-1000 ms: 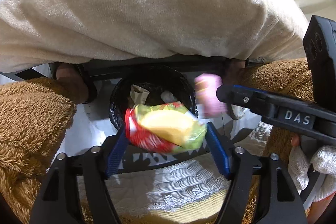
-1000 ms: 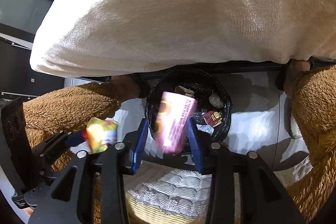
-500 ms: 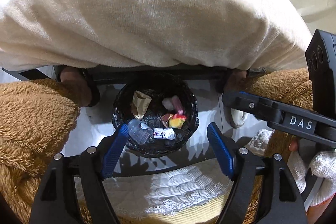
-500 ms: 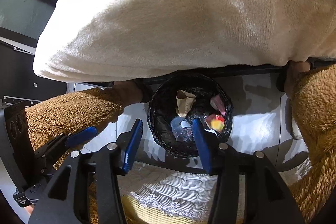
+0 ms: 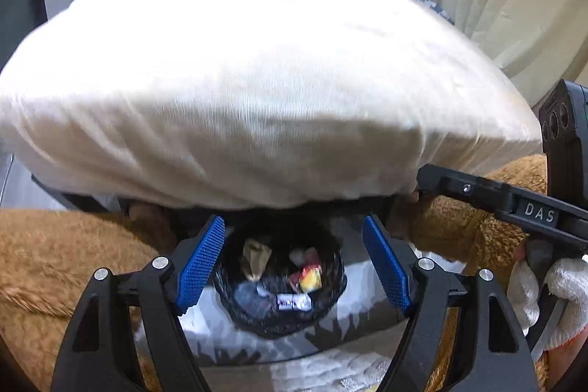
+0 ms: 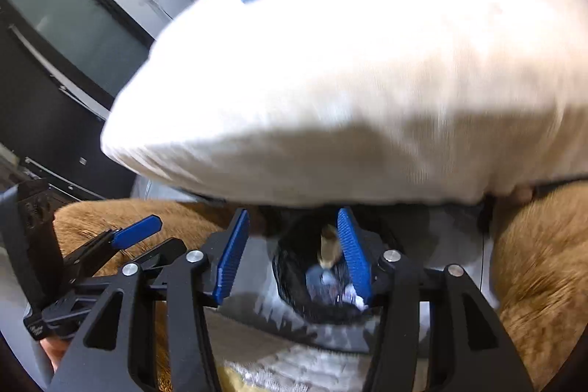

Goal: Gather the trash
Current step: 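Raise both tools back up toward the last two items on the bed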

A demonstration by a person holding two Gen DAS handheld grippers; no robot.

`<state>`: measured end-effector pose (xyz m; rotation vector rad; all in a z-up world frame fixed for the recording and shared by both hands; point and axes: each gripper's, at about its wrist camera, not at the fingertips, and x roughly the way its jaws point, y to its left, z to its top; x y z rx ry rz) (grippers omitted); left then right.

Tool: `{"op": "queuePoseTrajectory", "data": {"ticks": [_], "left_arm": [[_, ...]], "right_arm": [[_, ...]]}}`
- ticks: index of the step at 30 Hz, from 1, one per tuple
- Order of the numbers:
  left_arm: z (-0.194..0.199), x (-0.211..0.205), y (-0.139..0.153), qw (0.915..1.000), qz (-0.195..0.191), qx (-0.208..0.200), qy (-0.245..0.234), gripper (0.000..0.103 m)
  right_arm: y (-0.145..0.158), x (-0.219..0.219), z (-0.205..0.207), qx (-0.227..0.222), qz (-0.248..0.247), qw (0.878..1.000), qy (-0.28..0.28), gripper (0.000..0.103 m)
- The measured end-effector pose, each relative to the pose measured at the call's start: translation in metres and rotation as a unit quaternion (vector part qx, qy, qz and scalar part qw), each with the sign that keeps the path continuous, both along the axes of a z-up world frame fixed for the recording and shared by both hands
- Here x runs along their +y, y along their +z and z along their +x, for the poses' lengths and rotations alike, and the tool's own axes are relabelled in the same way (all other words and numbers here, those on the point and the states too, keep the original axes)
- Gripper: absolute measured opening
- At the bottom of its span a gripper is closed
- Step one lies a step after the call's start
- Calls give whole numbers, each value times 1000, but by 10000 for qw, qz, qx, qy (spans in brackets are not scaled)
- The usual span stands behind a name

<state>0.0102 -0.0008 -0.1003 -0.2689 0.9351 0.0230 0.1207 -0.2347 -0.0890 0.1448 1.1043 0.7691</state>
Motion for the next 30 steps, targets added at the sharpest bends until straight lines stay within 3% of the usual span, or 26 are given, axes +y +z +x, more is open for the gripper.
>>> {"op": "queuePoseTrajectory", "data": {"ticks": [9, 12, 16, 22, 23, 24, 25, 30], "left_arm": [[30, 19, 37, 9982, 229, -537, -163, 75], [43, 24, 49, 9969, 287, -700, -204, 75], [67, 36, 60, 9963, 258, -788, -241, 76], [108, 54, 75, 9952, 216, -906, -314, 93], [117, 58, 76, 9953, 192, -898, -319, 95], [125, 61, 78, 9952, 193, -911, -295, 96], [132, 65, 78, 9953, 176, -912, -284, 96], [174, 79, 77, 9963, -177, -793, -284, 96]], "right_arm": [[44, -3, 31, -926, 334, 9951, -55, 53], [58, -1, 48, -1198, 370, 9921, -80, 60], [69, 2, 70, -1515, 332, 9879, -40, 61], [82, 13, 102, -1978, 204, 9800, 14, 67], [81, 16, 108, -2018, 155, 9793, -2, 70], [80, 18, 114, -2025, 140, 9792, -10, 82], [80, 19, 121, -2002, 181, 9796, -26, 87], [82, 24, 145, -2045, 259, 9785, -45, 96]]}}
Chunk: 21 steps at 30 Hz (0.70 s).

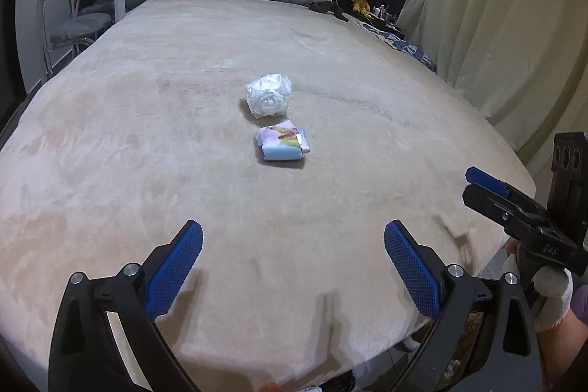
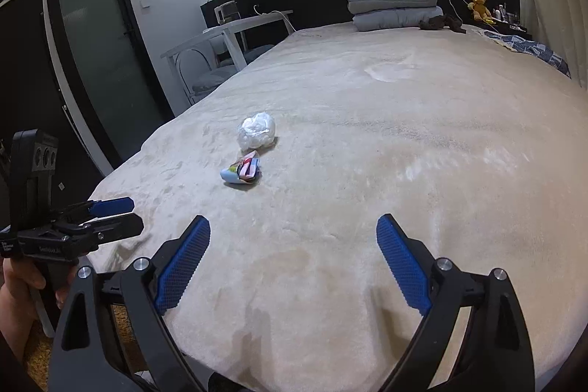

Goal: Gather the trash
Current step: 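Raise both tools back up toward the last two items on the bed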

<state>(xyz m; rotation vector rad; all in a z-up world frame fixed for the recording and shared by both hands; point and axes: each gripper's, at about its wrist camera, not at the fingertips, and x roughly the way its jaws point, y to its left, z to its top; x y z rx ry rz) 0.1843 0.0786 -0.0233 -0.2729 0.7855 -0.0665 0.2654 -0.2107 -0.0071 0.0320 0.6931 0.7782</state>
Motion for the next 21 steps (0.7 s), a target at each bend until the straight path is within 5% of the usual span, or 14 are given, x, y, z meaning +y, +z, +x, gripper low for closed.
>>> {"op": "queuePoseTrajectory", "data": {"ticks": [15, 21], "left_arm": [[103, 7, -25, 9991, -64, 414, -16, 95], [128, 9, -40, 9974, -64, 708, 123, 78]], "right_arm": [[3, -1, 53, 12, 114, 9996, -242, 98], [0, -6, 68, 94, 149, 9992, -352, 98]]}}
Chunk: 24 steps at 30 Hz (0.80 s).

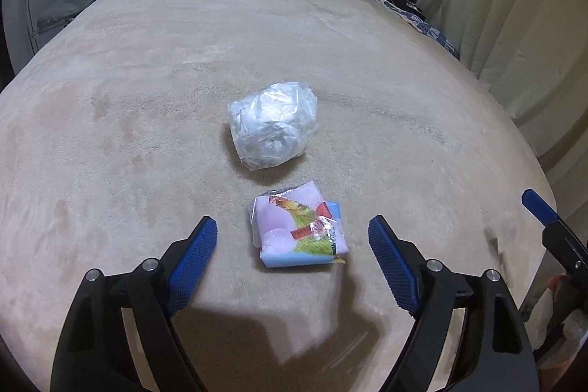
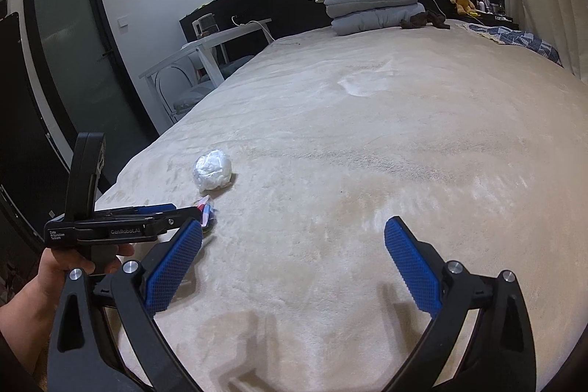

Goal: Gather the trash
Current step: 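Raise both tools back up toward the last two items on the bed, then grasp the small candy wrapper with the left tool while the right tool grasps the white plastic bag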

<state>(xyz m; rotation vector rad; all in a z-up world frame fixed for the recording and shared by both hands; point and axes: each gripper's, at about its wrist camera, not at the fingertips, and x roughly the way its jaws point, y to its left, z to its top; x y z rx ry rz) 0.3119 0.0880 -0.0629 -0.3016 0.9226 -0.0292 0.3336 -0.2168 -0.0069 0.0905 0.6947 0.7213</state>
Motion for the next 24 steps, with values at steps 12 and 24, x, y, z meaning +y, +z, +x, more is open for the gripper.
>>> {"op": "queuePoseTrajectory", "data": {"ticks": [12, 24], "left_arm": [[4, 1, 0, 9997, 145, 13, 192, 45], [-35, 28, 28, 9983, 261, -350, 387, 45]], "right_arm": [[-8, -9, 6, 73, -95, 9999, -99, 98], [-10, 23, 9, 145, -89, 9998, 55, 98]]}}
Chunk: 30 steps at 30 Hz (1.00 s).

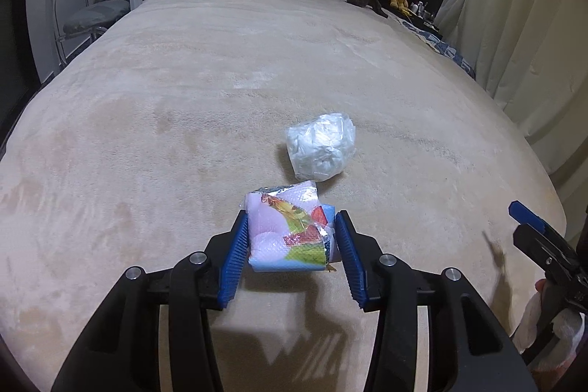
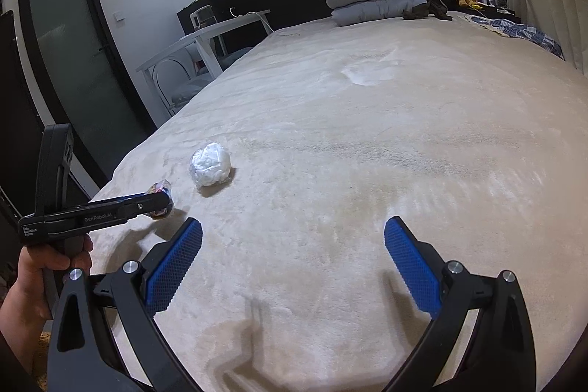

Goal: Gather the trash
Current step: 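Grasp the small candy wrapper with the left tool while the right tool grasps the white plastic bag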

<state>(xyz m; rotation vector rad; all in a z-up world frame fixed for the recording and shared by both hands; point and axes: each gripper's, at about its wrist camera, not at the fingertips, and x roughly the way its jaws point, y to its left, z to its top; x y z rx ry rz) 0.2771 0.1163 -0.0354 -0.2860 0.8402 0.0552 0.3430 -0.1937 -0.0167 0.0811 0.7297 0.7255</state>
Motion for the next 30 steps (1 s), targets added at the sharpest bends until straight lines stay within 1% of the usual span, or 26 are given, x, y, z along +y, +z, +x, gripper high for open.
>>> {"op": "queuePoseTrajectory", "data": {"ticks": [7, 9, 11, 16, 20, 23, 26, 28, 29, 30], "left_arm": [[-23, 15, 14, 9997, 98, -205, 106, 45], [-29, 24, 14, 9995, 61, -228, 207, 45], [-33, 30, 16, 9992, 146, -261, 278, 45], [-38, 44, 19, 9987, -1, -346, 376, 45], [-41, 50, 18, 9985, -25, -329, 437, 45], [-42, 52, 16, 9985, -40, -318, 437, 45], [-42, 54, 16, 9986, -36, -312, 428, 45], [-41, 54, 16, 9985, -47, -308, 443, 45], [-41, 54, 16, 9985, -61, -304, 449, 45], [-41, 54, 16, 9985, -66, -304, 446, 45]], "right_arm": [[-5, 54, 13, -22, -87, 9997, 248, 98], [-8, 70, 16, 21, -105, 9993, 365, 98], [-12, 88, 18, 0, -178, 9987, 471, 98], [-21, 131, 26, -14, -310, 9970, 707, 98], [-23, 152, 35, 41, -299, 9968, 741, 98], [-25, 167, 42, 69, -396, 9964, 743, 98], [-26, 178, 50, 115, -442, 9962, 744, 94], [-27, 187, 53, 120, -564, 9956, 738, 93], [-29, 189, 55, 148, -595, 9954, 740, 90], [-31, 191, 57, 197, -631, 9950, 743, 78]]}}
